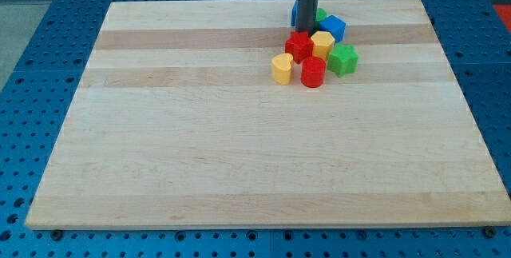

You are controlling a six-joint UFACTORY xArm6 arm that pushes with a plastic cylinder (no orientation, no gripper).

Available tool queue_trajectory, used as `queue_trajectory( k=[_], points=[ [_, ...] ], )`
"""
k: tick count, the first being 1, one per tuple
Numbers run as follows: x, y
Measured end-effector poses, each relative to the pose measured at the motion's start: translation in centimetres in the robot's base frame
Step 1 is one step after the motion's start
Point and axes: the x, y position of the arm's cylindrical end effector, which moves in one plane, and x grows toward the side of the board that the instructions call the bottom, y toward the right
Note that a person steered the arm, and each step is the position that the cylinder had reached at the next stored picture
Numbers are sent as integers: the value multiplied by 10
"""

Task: Push the blue triangle into the red star

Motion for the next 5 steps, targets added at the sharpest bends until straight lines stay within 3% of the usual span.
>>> queue_trajectory(
  k=[4,5],
  points=[
    [1,-61],
    [-33,-66]
  ],
)
